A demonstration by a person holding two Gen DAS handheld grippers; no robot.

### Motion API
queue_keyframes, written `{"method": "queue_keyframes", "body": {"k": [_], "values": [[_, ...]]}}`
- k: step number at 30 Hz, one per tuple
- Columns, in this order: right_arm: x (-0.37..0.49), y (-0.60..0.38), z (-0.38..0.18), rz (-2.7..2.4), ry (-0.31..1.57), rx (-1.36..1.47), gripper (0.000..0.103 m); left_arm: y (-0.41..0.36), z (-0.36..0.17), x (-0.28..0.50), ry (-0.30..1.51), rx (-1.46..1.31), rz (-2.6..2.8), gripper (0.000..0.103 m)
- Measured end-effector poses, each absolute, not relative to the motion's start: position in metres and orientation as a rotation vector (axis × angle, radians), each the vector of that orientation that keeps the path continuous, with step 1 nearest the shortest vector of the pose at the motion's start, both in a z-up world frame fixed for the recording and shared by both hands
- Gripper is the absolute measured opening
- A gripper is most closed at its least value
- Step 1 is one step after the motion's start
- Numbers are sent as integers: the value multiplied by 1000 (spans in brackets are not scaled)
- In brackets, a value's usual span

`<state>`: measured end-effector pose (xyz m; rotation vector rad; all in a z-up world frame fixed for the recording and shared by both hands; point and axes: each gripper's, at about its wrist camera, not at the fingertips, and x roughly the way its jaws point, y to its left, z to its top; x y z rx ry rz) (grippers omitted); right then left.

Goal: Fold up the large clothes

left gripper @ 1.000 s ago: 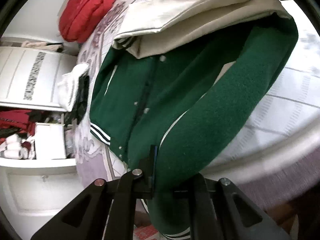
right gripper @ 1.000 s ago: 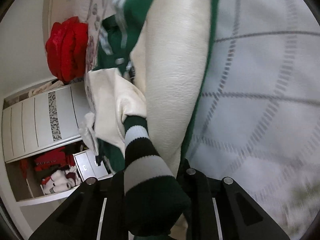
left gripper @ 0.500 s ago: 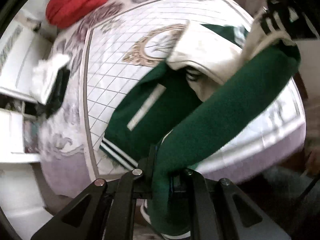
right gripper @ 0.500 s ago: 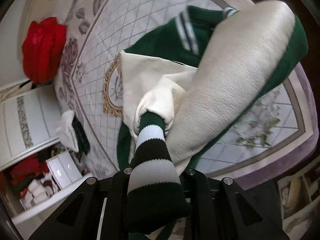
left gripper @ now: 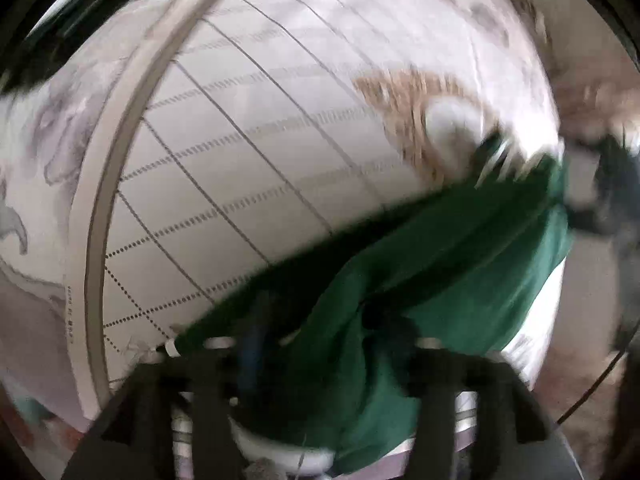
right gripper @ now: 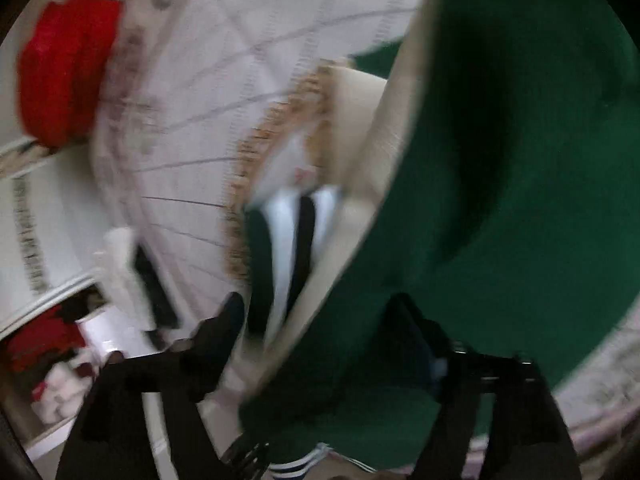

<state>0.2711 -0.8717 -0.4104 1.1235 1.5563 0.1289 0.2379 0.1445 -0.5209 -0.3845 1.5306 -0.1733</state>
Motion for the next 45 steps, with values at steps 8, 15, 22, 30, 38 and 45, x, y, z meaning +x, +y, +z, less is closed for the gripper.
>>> {"method": "queue_keyframes", "body": {"k": [8,15,22,30,38,45], "values": [[196,-893,-338,42,1449,883,87,155,-469,216,1423,-398,-57,73],[213,-835,-396,85,1562,589,52,91,-535,223,1515,-279,10,73],[254,-819,-445,113,1623,519,53,85,-597,245,1565,-215,92,76],[158,-995,-378,-145,1483,747,72,63,-507,217,1423,-229,85,77],[139,-1079,-495,-136,1461,1096,70,1,-548,203,1473,-254,91,78],[79,-1087,-498,-240,1319,1358,19,23,-586,206,1518,-236,207,81]]}}
